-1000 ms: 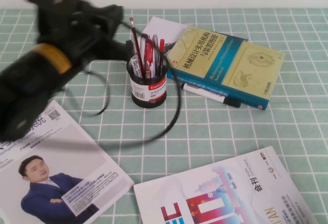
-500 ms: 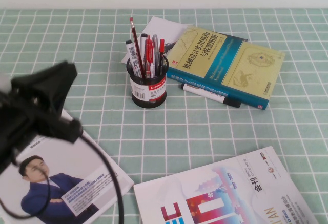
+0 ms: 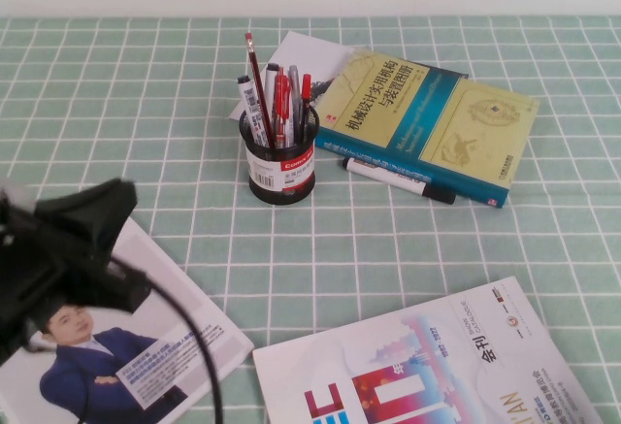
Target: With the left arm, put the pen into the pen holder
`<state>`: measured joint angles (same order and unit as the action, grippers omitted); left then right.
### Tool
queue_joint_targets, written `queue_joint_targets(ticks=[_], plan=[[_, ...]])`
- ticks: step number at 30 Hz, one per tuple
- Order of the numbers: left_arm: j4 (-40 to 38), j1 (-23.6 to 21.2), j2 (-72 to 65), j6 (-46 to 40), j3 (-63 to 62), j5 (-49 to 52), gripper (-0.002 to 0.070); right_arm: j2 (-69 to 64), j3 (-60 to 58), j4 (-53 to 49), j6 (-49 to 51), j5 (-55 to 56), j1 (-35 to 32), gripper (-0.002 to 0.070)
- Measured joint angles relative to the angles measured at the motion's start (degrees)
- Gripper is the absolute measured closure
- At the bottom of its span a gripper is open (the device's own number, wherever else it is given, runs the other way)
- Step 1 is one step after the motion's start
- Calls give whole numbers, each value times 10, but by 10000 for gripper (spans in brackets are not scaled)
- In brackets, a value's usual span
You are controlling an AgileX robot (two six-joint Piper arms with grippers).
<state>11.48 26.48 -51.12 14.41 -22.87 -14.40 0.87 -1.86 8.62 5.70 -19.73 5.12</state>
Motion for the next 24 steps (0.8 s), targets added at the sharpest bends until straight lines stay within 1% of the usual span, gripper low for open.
queue_joint_targets(ticks=[2,5,9,13,18,21,24], plan=[[-15,-6,20,-12,17,1,675,0,0,0,0,0,0,696],[-54,-31,80,-33,73,-5,675,0,0,0,0,0,0,696],[-133,-79,205,-89,169,-42,675,0,0,0,0,0,0,696],[-178,-132,327,-124,237,-59,675,0,0,0,0,0,0,696],[-188,-182,434,-137,243,0,675,0,0,0,0,0,0,696],[-189,-201,484,-144,243,75,675,0,0,0,0,0,0,696],[-187,-204,512,-144,244,164,675,0,0,0,0,0,0,696]])
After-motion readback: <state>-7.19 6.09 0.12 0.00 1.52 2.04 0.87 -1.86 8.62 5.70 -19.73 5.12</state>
